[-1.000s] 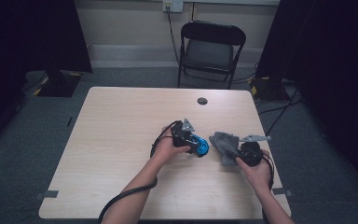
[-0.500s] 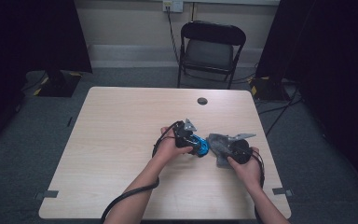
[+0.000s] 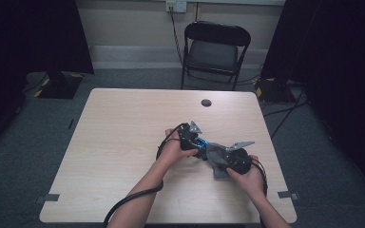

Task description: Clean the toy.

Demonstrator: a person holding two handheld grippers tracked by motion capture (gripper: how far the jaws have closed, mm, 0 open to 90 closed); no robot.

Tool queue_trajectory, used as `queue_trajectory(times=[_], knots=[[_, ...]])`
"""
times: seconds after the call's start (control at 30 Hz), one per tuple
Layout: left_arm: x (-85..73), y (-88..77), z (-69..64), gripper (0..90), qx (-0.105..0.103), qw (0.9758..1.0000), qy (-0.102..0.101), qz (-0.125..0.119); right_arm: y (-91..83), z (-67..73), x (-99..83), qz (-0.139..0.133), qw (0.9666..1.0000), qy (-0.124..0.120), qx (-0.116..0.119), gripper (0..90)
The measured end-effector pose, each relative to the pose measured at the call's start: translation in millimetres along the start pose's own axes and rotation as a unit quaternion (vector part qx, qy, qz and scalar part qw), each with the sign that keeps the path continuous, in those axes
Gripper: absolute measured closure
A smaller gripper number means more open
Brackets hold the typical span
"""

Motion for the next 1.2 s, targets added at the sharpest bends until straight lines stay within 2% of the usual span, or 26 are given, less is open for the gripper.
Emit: queue_trajectory(times=[0.03, 0.17, 0.27, 0.3, 0.33, 0.67, 0.83, 0.93, 1.1, 1.17, 1.2], knots=[[0.0, 0.0, 0.0, 11.6, 0.0, 1.0, 0.0, 0.0, -0.2, 3.0, -1.5, -0.002, 0.9999, 0.0, 0.013, 72.9], [0.2, 0.1, 0.1, 11.5, 0.0, 1.0, 0.0, -0.001, -0.7, 8.1, -3.6, -0.002, 0.9997, -0.002, 0.025, 72.9], [-0.1, -0.1, 0.5, 11.6, 0.0, 1.0, 0.003, 0.0, -0.4, 16.4, -5.1, -0.004, 0.999, -0.007, 0.044, 72.8], [-0.1, -0.1, 0.5, 11.6, 0.0, 1.0, 0.003, 0.0, -0.4, 16.4, -5.1, -0.004, 0.999, -0.007, 0.044, 72.8], [-0.4, -0.3, 0.5, 11.6, 0.001, 1.0, 0.004, -0.001, -0.2, 22.0, -5.2, -0.002, 0.9985, -0.011, 0.054, 72.8], [-0.5, -0.3, 0.1, 11.7, 0.0, 1.0, 0.003, -0.002, 1.8, 37.2, -4.6, -0.004, 0.9958, -0.025, 0.088, 72.7], [-0.7, -0.1, -0.2, 11.7, -0.001, 1.0, 0.003, -0.004, 0.9, 42.5, -5.5, -0.013, 0.9926, -0.032, 0.117, 72.6], [-0.7, -0.2, -0.5, 11.8, -0.001, 1.0, 0.002, -0.004, -0.5, 46.9, -5.7, -0.021, 0.9885, -0.033, 0.146, 72.6], [-0.7, 0.0, -0.9, 11.8, -0.001, 1.0, 0.001, -0.006, -4.8, 51.2, -5.0, -0.024, 0.9864, -0.042, 0.157, 72.6], [-0.9, -0.2, -0.7, 11.9, -0.001, 1.0, 0.002, -0.005, -8.8, 49.2, -4.6, -0.029, 0.9864, -0.04, 0.157, 72.6], [-1.0, -0.2, -0.6, 12.0, -0.001, 1.0, 0.003, -0.007, -14.6, 43.8, -4.7, -0.036, 0.9868, -0.036, 0.154, 72.5]])
Point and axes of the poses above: each handheld gripper's, and its own axes: y roughly forward along the jaws, x roughly out of its top, z roughly to its left, the point moved 5 cm from there along y, roughly forward along the jaws, and after that the axes turned 11 degrees about z, right-handed, at the moved point
